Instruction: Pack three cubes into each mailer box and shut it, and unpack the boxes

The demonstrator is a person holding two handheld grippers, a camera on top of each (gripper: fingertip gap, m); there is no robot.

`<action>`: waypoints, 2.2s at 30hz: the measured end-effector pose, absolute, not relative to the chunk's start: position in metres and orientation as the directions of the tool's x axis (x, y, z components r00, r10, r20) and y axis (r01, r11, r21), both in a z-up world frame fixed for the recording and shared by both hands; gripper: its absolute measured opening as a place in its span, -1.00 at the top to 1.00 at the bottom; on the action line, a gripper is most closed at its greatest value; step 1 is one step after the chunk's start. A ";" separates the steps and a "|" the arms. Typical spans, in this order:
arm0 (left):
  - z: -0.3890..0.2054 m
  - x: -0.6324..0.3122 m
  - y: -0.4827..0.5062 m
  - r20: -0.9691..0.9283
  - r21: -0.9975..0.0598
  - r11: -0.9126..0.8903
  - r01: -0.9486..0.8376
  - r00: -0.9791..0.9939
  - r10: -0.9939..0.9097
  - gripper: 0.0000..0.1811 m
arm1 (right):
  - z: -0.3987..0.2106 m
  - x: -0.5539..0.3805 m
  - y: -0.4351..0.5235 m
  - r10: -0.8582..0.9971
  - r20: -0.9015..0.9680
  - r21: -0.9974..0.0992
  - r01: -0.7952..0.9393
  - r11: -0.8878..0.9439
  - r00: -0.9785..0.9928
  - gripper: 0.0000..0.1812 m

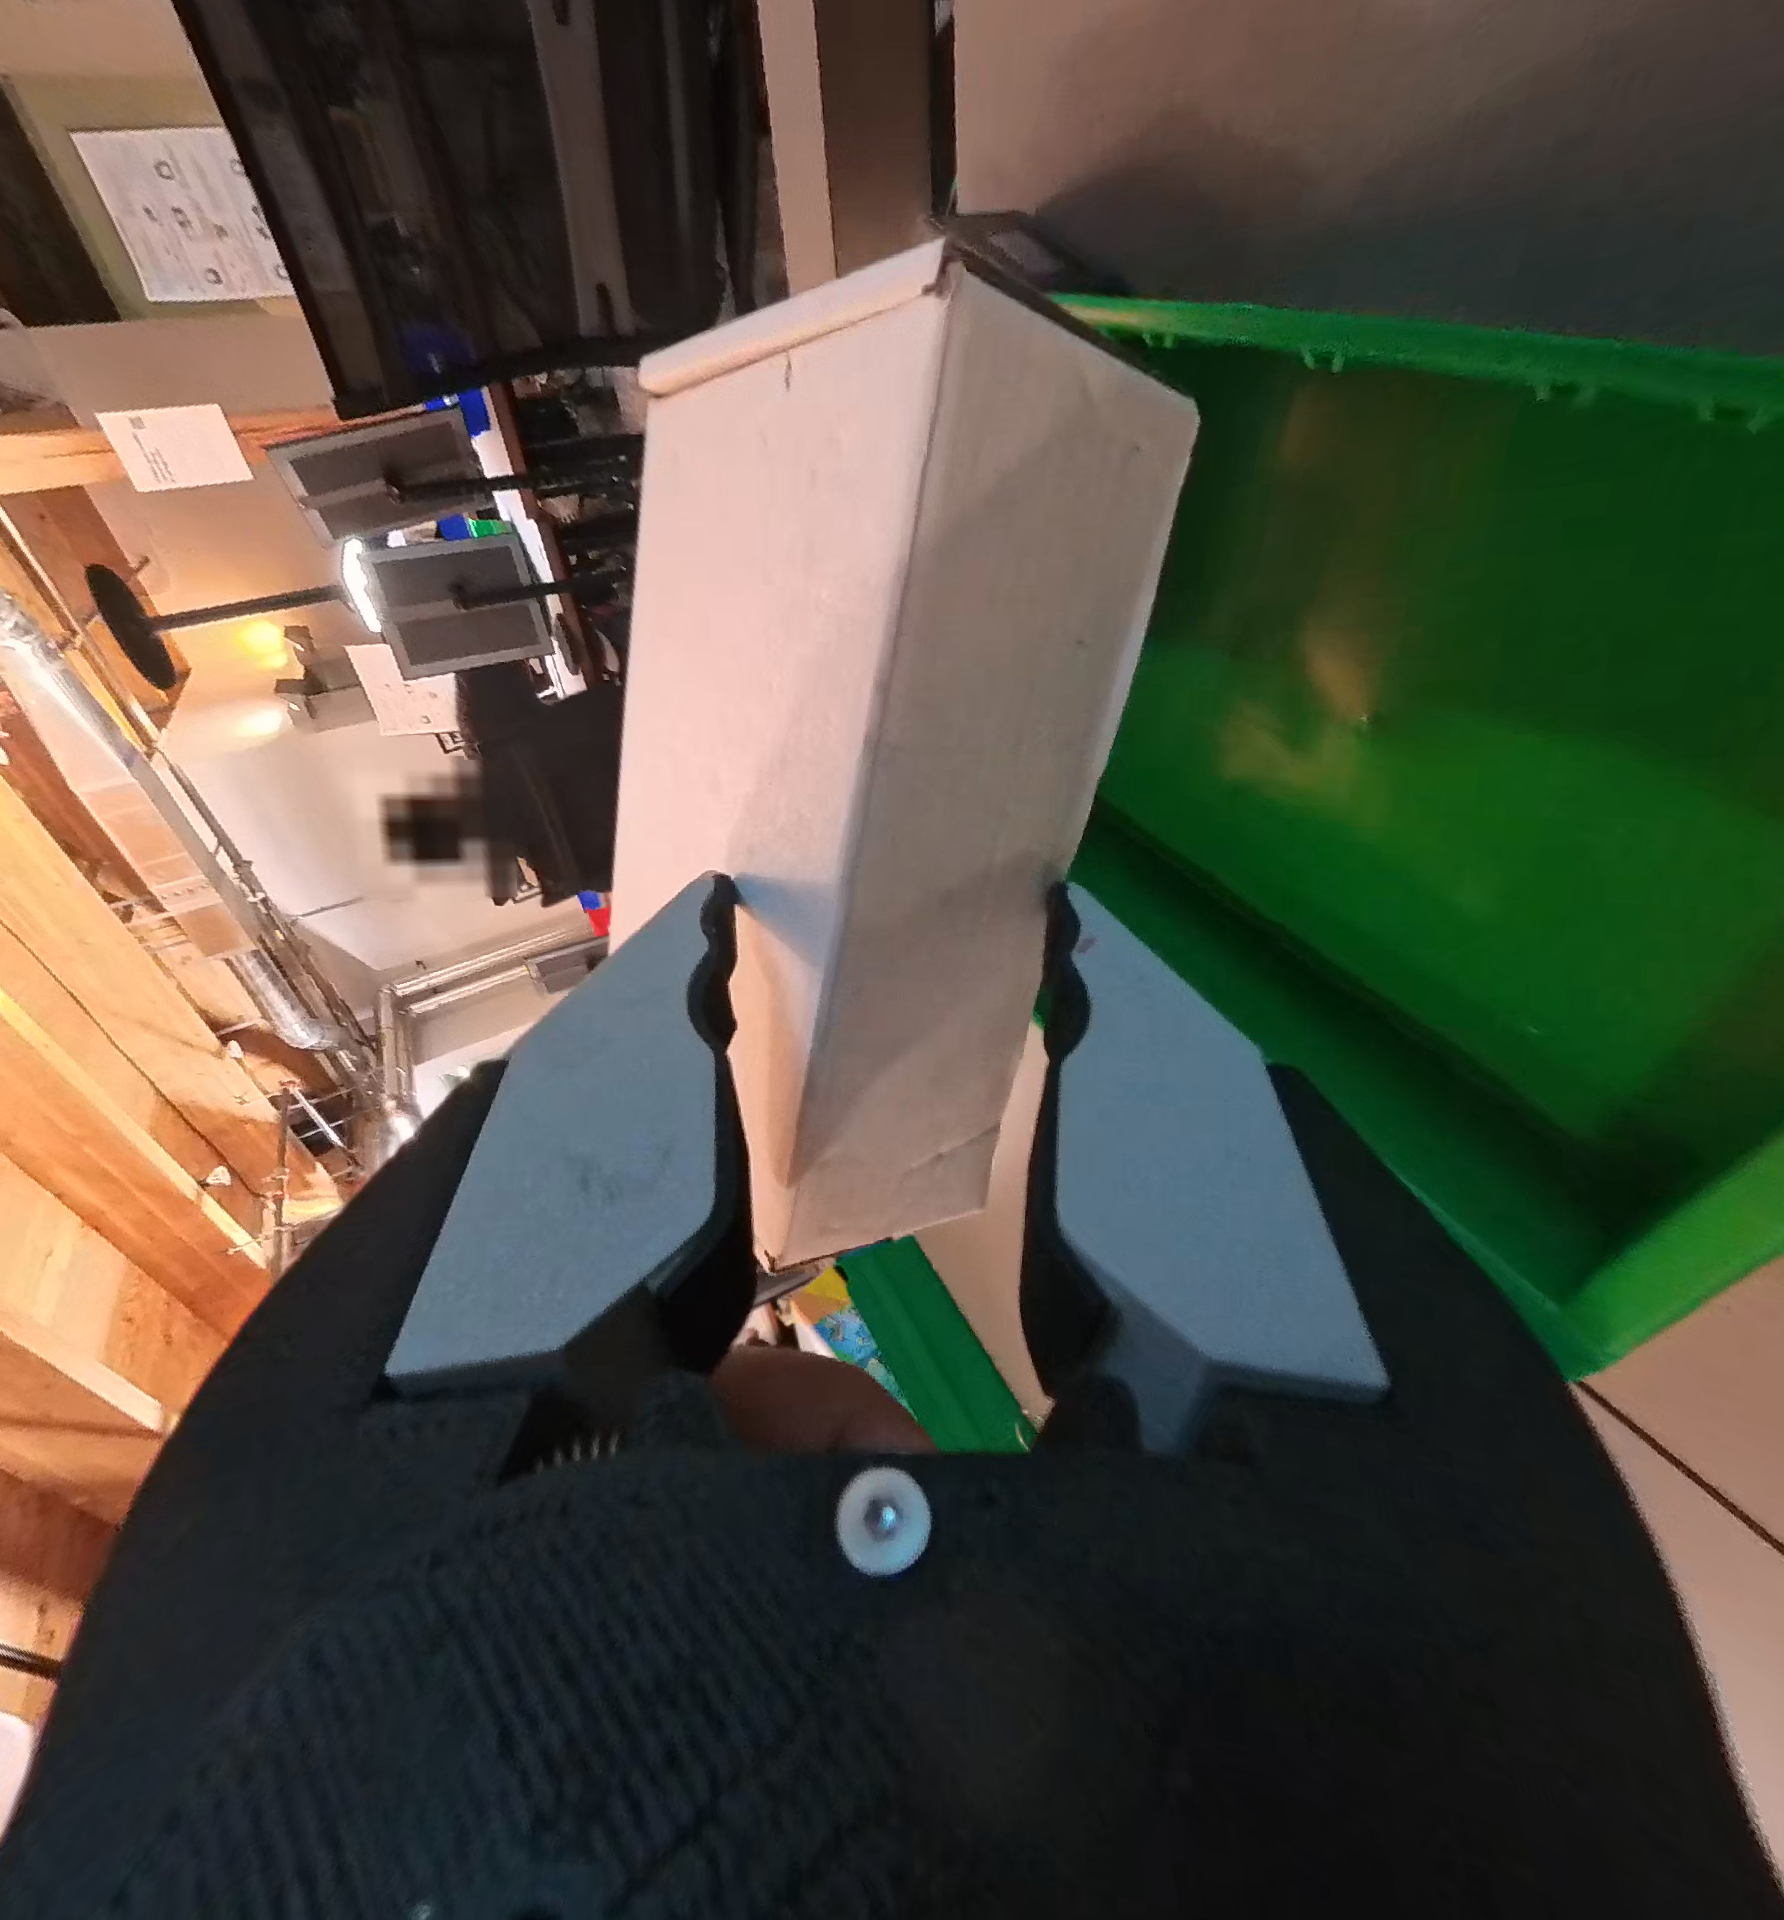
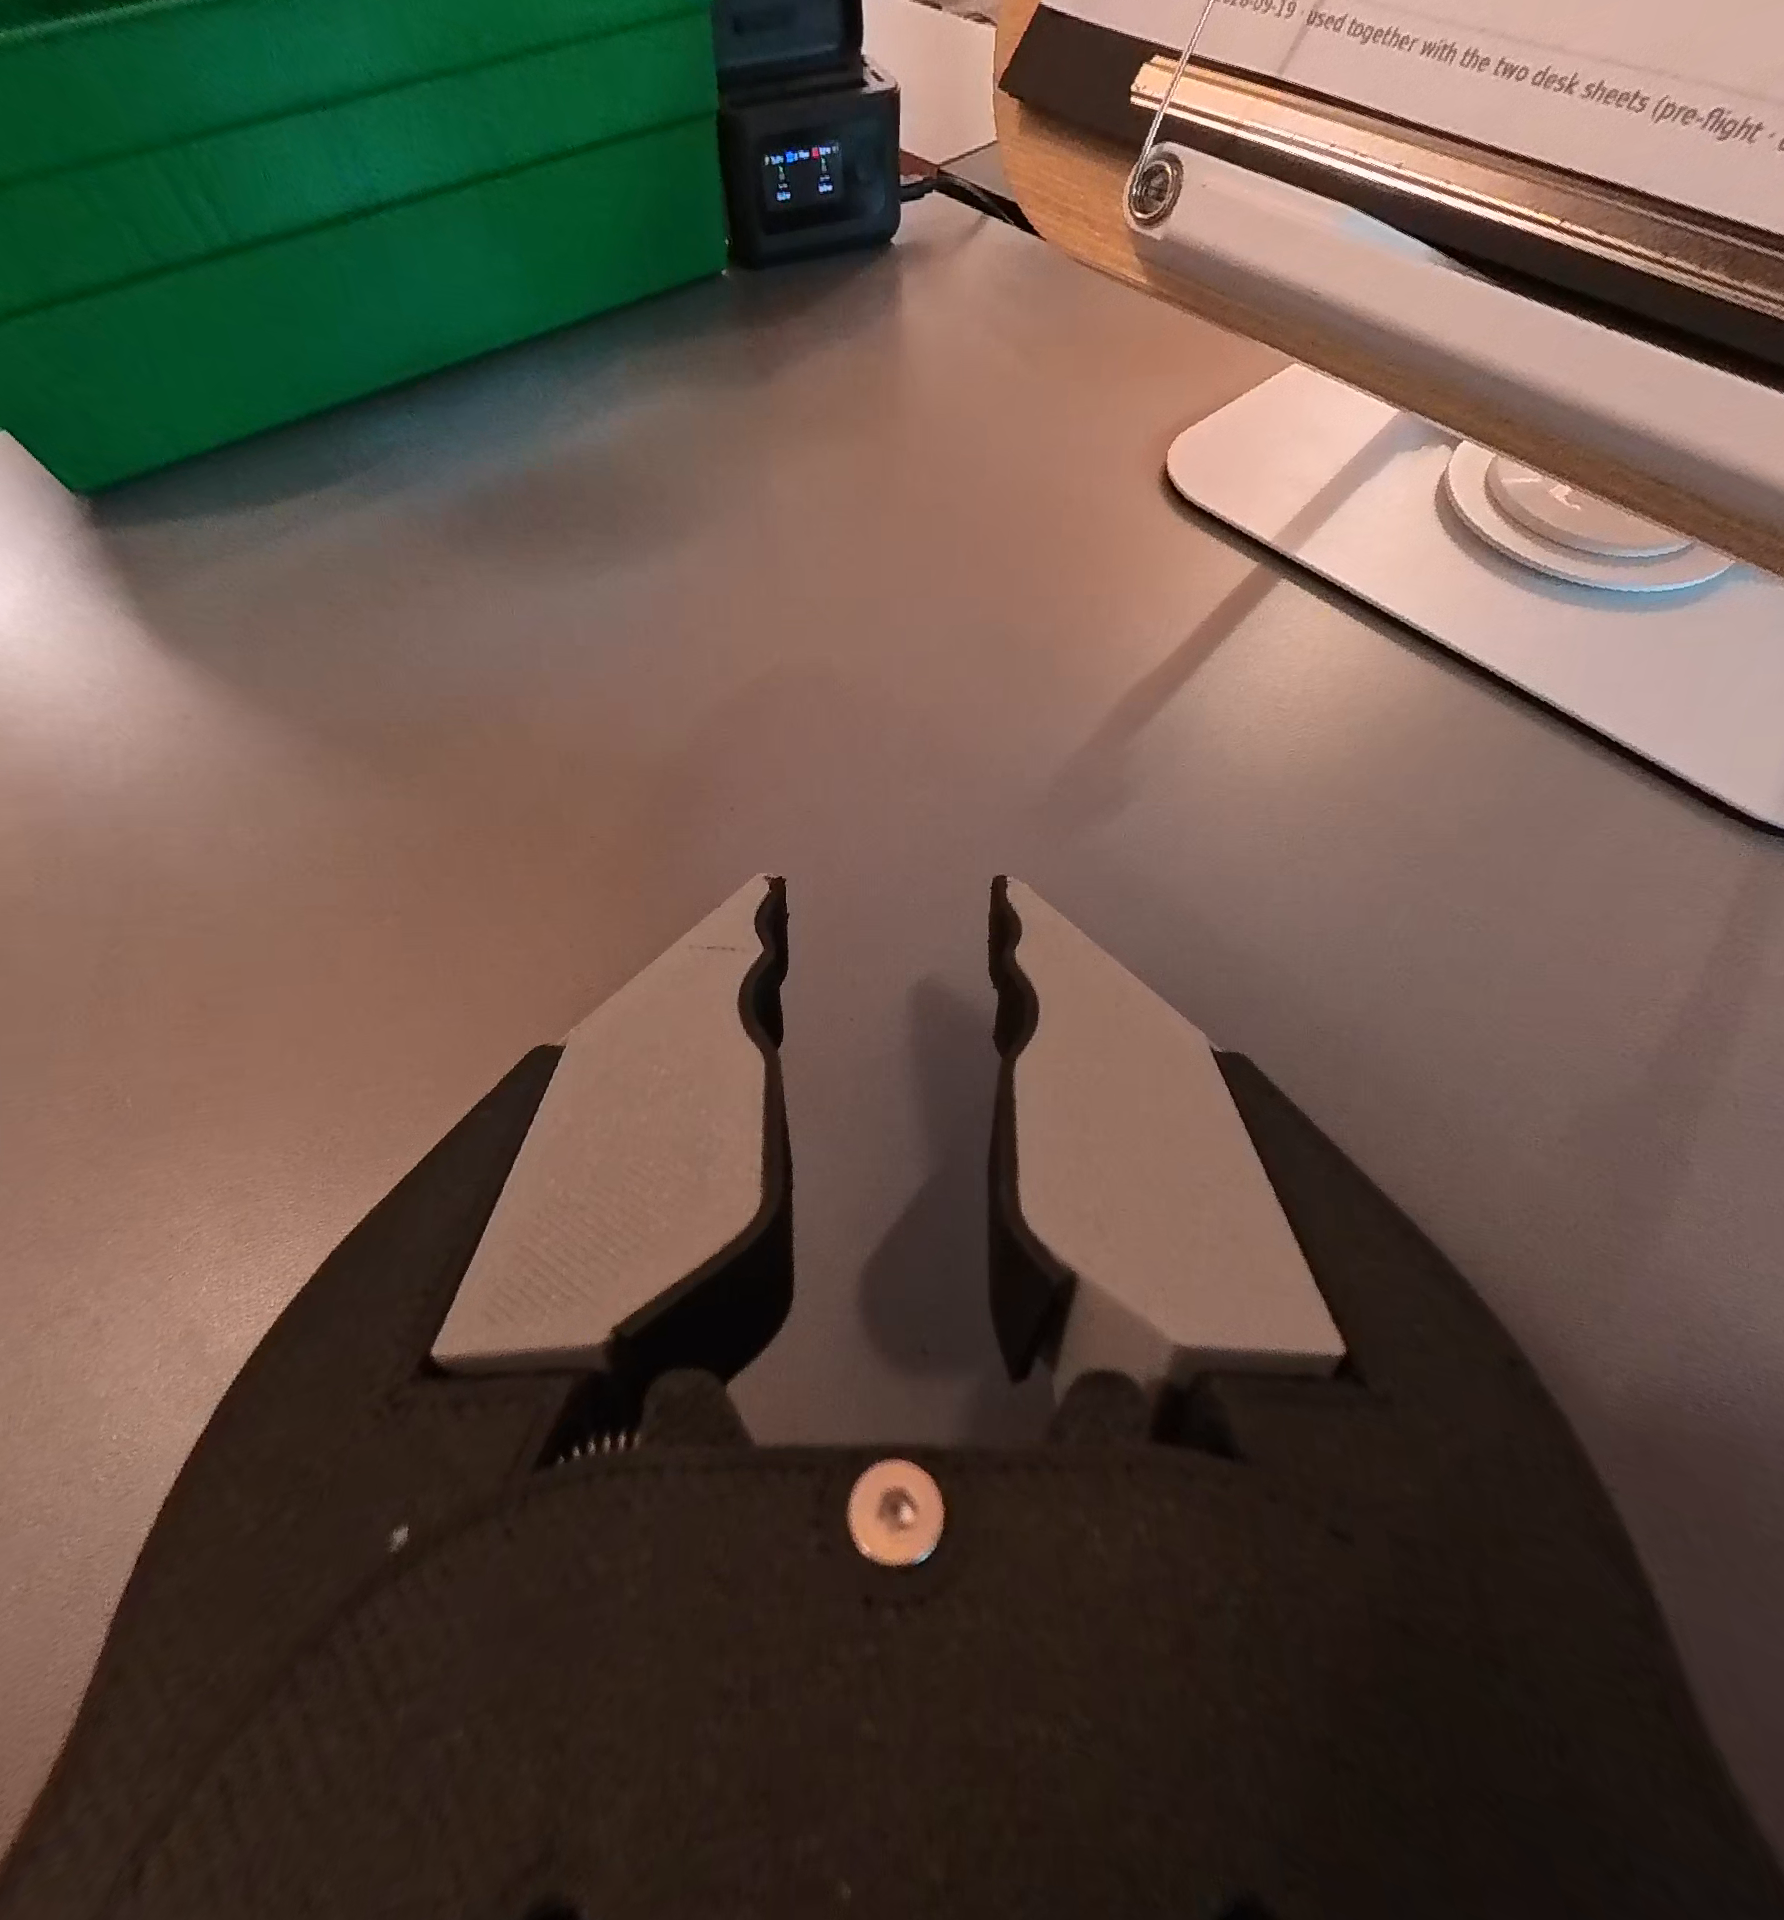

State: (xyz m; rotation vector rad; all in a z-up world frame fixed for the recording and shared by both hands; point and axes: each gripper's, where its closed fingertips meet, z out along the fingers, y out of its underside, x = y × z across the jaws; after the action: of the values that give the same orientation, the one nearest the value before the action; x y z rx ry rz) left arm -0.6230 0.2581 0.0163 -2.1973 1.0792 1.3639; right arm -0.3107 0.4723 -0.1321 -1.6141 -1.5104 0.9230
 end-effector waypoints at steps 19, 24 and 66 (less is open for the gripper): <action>0.037 -0.561 0.294 -0.890 0.121 -0.533 -0.838 0.146 -0.432 0.35 | -0.132 -0.311 0.472 0.998 -0.024 -0.879 0.474 -0.047 0.053 0.60; 0.038 -0.538 0.305 -0.894 0.128 -0.486 -0.865 0.112 -0.435 0.35 | -0.132 -0.311 0.472 0.998 -0.024 -0.879 0.474 -0.046 0.052 0.60; -0.086 -0.354 0.341 -0.492 -0.696 -0.511 -0.505 0.853 -0.172 0.36 | -0.101 -0.282 0.511 0.992 0.049 -0.892 0.453 -0.009 0.116 0.56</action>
State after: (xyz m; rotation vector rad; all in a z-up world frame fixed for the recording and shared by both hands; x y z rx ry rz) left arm -0.3536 0.3413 -0.0862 -2.0980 0.4921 0.4535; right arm -0.2824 0.5105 -0.1007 -1.5834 -1.4521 0.8391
